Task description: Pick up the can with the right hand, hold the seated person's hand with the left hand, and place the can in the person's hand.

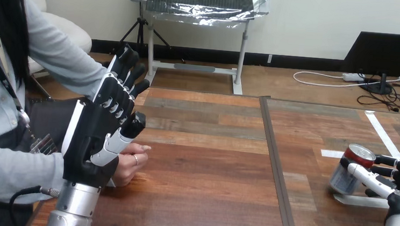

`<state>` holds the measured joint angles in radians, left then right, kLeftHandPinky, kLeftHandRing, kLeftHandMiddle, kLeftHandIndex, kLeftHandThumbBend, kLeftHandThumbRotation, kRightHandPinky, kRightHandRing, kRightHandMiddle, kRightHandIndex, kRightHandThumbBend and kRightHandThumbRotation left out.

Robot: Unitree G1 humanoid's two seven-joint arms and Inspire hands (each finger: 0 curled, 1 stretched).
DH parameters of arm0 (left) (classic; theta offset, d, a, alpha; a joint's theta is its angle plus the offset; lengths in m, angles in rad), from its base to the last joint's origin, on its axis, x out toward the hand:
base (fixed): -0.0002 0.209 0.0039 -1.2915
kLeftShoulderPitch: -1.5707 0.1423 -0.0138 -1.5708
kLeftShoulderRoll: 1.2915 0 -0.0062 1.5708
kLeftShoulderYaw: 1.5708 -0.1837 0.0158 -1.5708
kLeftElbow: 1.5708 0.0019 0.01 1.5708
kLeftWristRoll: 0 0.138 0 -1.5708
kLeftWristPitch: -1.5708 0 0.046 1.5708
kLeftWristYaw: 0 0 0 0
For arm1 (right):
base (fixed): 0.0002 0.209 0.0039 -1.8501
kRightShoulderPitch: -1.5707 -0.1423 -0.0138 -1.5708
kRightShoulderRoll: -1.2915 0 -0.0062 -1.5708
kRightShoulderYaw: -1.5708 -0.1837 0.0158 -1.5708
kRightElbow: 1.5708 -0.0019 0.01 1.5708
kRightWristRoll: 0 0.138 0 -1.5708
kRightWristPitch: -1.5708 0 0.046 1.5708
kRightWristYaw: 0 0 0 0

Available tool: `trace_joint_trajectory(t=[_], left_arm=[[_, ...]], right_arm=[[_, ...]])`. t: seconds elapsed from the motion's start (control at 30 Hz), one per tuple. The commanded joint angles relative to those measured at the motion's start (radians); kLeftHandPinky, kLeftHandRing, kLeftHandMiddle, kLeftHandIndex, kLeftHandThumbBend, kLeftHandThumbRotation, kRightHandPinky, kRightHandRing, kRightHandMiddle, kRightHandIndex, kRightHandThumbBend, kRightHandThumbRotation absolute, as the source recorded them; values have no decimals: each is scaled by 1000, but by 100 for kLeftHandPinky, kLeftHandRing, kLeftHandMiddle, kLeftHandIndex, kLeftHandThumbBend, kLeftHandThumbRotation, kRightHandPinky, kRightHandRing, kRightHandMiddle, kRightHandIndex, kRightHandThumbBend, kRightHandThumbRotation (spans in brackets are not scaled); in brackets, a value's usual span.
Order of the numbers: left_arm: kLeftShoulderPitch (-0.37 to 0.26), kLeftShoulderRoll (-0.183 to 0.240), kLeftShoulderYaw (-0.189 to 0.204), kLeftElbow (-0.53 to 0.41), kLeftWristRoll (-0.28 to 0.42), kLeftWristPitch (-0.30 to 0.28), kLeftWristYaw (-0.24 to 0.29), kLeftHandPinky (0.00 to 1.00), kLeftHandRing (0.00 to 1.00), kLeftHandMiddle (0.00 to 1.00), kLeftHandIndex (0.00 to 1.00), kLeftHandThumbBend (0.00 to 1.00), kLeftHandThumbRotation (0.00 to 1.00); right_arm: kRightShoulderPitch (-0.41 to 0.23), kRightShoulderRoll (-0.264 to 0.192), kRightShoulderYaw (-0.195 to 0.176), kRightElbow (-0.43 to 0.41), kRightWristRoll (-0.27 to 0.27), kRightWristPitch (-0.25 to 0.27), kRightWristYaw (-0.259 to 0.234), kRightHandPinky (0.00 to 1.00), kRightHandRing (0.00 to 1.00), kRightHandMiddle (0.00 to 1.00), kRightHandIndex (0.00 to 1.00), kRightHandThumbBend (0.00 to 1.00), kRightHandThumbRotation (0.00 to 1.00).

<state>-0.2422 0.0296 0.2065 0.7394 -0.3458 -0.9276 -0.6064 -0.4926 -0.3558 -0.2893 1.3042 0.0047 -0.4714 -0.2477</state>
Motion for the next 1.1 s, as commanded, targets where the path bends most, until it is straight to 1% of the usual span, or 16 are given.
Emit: trace_joint_trajectory(t=[0.0, 0.43, 0.73, 0.83, 0.93, 1.07], left_arm=[[-54, -2, -11, -1, -7, -7, -9, 90, 95, 97, 96, 100, 60], [-57, -5, -9, 6, 3, -16, 1, 90, 95, 96, 96, 100, 60], [-62, -4, -7, 13, -3, -11, -6, 91, 95, 96, 95, 100, 60], [-65, 0, -6, 21, -3, -14, -11, 91, 95, 97, 95, 100, 59], [-68, 4, -5, 30, 9, -20, -3, 91, 95, 97, 95, 100, 59], [-68, 24, -10, 37, 46, -29, 14, 92, 95, 97, 95, 100, 58]], right_arm=[[-86, -19, -8, -35, 9, -48, -12, 33, 39, 47, 50, 84, 0], [-79, -14, -11, -44, 16, -84, -2, 34, 40, 48, 50, 83, 0], [-71, -6, -10, -54, 22, -140, 16, 34, 39, 47, 50, 83, 0], [-70, -4, -4, -57, 16, -155, 11, 33, 39, 47, 50, 84, 0], [-69, 0, -9, -60, 27, -170, 25, 33, 39, 47, 50, 84, 0], [-68, 3, -7, -65, 31, -190, 37, 33, 39, 47, 50, 84, 0]])
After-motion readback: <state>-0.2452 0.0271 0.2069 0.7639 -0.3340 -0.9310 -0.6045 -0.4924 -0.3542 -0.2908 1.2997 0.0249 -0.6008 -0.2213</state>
